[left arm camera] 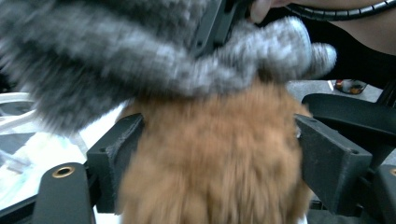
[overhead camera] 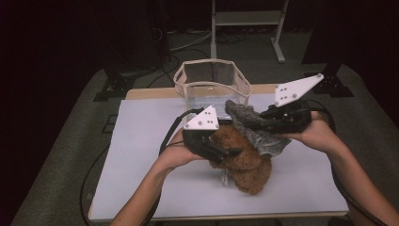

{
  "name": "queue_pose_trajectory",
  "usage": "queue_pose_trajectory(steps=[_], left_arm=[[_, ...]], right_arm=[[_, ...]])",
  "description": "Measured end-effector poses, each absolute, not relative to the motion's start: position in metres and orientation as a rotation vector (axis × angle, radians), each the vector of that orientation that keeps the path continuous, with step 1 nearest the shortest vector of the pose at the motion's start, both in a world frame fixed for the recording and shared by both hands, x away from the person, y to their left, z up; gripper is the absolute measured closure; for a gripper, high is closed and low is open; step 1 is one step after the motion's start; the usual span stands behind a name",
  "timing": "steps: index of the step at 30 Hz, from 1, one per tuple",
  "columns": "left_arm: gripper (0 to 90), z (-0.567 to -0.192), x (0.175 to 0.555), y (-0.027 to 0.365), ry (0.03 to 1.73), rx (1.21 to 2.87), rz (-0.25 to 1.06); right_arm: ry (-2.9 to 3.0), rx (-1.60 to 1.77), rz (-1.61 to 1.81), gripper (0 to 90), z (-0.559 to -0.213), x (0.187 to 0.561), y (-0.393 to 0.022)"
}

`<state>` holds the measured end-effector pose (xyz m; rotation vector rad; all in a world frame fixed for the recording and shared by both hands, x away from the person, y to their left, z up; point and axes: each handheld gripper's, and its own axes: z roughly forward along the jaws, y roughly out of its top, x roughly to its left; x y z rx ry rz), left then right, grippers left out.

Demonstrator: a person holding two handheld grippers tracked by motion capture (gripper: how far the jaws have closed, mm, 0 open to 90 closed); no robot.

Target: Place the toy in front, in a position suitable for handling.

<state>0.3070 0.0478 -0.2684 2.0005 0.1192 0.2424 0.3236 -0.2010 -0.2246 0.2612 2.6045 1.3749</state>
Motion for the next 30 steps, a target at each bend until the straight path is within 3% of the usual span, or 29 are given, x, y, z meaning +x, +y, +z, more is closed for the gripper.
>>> queue_pose_trajectory(steps=[5,12,30], left_arm=[[29.0,-0.272,0.306,0.061,0.133,2.061,0.236],[28.2,-0.283,0.306,0.087,0.199,2.065,0.237],[26.1,-0.340,0.295,0.165,0.306,2.079,0.231]], right_arm=[[2.609,0.219,1.397,81.1,-0.227,0.325,-0.187],[2.599,0.234,1.472,81.1,-0.240,0.323,-0.194],[2.706,0.363,1.481,81.1,-0.339,0.330,-0.173]])
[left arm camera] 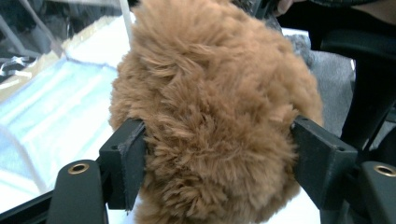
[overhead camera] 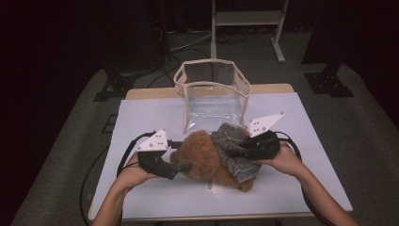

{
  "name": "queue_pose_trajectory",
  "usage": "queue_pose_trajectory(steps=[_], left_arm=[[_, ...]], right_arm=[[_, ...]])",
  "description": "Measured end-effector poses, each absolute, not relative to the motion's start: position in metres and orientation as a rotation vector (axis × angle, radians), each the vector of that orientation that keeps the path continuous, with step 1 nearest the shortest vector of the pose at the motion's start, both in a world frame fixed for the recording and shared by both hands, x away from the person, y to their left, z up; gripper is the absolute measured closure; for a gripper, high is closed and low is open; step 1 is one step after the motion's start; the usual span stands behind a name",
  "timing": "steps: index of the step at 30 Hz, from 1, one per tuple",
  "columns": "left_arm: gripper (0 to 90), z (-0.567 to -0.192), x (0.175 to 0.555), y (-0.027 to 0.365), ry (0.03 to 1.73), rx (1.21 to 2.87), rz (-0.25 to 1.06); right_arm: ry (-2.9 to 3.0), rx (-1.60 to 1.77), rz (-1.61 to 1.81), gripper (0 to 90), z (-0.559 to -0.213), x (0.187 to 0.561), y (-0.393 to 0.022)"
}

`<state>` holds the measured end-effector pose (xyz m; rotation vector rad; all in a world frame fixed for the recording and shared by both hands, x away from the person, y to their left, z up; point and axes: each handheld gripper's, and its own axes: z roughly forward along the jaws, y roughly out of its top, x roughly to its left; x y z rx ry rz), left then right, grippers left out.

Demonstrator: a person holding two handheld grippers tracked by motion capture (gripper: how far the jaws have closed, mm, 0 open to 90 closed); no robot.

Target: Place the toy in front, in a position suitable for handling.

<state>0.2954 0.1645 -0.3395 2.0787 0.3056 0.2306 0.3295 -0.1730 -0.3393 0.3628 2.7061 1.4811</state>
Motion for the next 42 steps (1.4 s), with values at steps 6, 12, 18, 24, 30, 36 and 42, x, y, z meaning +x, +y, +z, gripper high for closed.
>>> queue_pose_trajectory(steps=[6,12,18,24,30,36,42], left_arm=[[24.8,-0.335,0.291,0.180,0.283,2.043,0.240],[24.8,-0.348,0.294,0.168,0.265,2.142,0.211],[25.4,-0.357,0.297,0.174,0.294,2.153,0.198],[25.9,-0.353,0.296,0.173,0.284,2.169,0.195],[25.8,-0.348,0.293,0.163,0.232,2.215,0.188],[26.8,-0.351,0.293,0.165,0.242,2.283,0.201],[26.7,-0.347,0.292,0.169,0.240,2.249,0.198]], right_arm=[[2.717,0.298,1.438,81.1,-0.347,0.326,-0.154],[2.763,0.217,1.396,80.9,-0.357,0.319,-0.134],[2.751,0.235,1.357,80.8,-0.357,0.315,-0.149],[2.722,0.366,1.427,80.6,-0.369,0.315,-0.179],[2.686,0.436,1.476,80.5,-0.378,0.313,-0.202],[2.662,0.526,1.473,80.4,-0.388,0.314,-0.223],[2.661,0.548,1.505,80.5,-0.393,0.317,-0.220]])
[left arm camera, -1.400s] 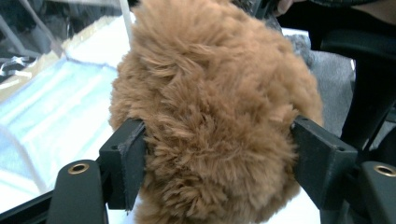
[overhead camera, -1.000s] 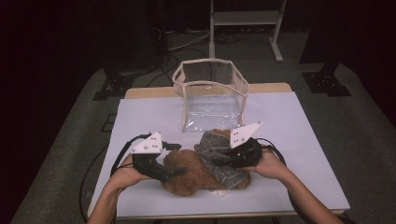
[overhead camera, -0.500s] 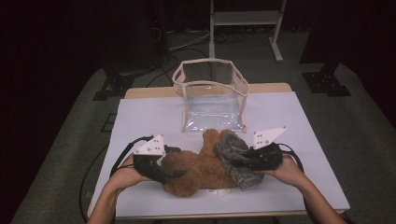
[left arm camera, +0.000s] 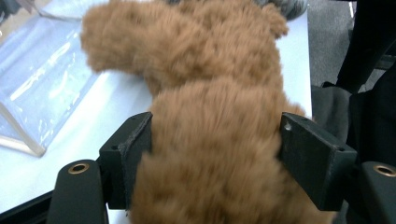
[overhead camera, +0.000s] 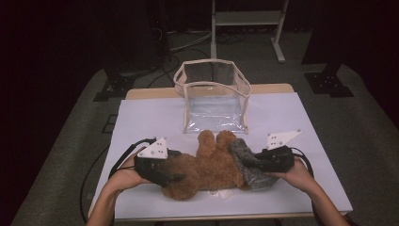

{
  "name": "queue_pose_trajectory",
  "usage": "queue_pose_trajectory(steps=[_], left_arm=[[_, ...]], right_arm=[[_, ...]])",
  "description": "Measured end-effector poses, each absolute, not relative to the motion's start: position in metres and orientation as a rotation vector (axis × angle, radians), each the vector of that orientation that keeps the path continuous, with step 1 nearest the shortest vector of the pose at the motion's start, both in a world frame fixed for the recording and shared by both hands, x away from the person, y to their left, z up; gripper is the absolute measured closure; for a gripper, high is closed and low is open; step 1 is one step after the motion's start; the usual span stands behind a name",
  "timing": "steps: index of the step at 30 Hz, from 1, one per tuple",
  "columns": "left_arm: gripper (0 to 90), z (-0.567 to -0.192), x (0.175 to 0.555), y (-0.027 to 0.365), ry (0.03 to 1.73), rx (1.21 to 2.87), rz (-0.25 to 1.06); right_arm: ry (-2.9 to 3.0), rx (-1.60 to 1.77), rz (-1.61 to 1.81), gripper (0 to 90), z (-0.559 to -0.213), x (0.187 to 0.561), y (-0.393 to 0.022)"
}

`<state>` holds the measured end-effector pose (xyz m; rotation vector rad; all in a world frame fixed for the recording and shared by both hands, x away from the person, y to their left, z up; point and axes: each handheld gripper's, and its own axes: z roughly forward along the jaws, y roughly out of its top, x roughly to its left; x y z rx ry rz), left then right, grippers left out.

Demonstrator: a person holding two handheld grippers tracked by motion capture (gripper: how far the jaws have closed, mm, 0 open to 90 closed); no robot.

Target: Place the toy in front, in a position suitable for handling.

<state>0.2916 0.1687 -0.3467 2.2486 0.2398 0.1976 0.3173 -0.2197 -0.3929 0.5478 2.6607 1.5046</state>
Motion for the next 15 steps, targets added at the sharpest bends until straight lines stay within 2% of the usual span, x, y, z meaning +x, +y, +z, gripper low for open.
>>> queue_pose_trajectory(steps=[3,7,15], left_arm=[[26.8,-0.346,0.290,0.165,0.213,2.257,0.185],[26.8,-0.354,0.290,0.161,0.207,2.361,0.219],[28.8,-0.359,0.291,0.164,0.218,2.358,0.216]], right_arm=[[2.677,0.479,1.522,80.6,-0.388,0.316,-0.203],[2.687,0.387,1.511,80.5,-0.378,0.310,-0.183],[2.683,0.495,1.507,80.5,-0.391,0.321,-0.201]])
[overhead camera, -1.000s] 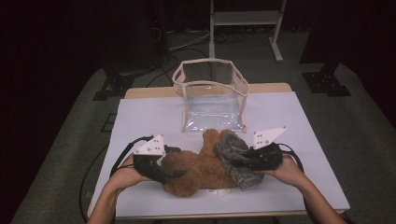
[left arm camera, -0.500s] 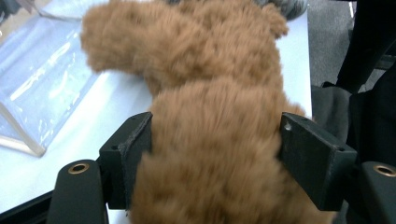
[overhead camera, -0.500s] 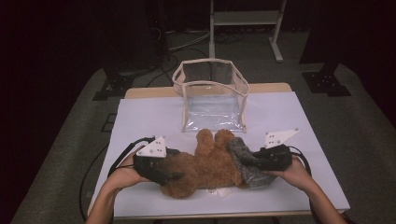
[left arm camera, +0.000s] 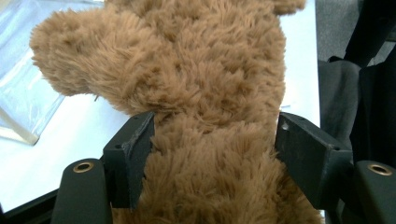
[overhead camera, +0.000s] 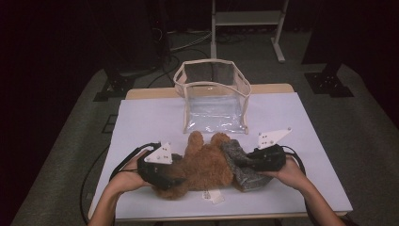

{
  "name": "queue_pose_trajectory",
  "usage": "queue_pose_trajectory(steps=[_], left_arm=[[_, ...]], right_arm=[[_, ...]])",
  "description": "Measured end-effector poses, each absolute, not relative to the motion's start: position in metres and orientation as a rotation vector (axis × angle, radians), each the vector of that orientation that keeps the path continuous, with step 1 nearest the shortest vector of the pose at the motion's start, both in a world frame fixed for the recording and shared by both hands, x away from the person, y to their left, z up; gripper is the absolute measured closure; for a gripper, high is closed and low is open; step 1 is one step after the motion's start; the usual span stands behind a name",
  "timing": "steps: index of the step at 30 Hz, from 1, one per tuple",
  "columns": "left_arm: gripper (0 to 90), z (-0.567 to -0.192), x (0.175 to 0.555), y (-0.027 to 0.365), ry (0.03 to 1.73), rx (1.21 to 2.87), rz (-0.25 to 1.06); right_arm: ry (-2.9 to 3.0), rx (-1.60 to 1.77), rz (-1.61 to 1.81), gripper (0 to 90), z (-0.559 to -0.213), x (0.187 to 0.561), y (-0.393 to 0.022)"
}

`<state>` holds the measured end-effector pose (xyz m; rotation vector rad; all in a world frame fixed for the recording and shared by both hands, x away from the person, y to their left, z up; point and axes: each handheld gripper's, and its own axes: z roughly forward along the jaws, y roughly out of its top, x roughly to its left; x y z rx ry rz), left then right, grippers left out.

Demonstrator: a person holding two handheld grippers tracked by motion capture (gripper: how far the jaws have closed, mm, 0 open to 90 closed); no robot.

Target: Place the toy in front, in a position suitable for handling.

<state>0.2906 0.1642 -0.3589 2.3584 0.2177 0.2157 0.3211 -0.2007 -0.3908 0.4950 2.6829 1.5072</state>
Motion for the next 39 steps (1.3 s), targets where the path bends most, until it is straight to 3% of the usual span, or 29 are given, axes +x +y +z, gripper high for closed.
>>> queue_pose_trajectory(steps=[12,22,39], left_arm=[[27.3,-0.361,0.296,0.161,0.227,2.361,0.205],[27.3,-0.362,0.294,0.156,0.207,2.397,0.193],[28.9,-0.366,0.288,0.161,0.195,2.399,0.149]], right_arm=[[2.678,0.474,1.544,80.6,-0.386,0.325,-0.188],[2.726,0.415,1.564,80.6,-0.388,0.307,-0.181],[2.659,0.592,1.579,80.4,-0.399,0.332,-0.202]])
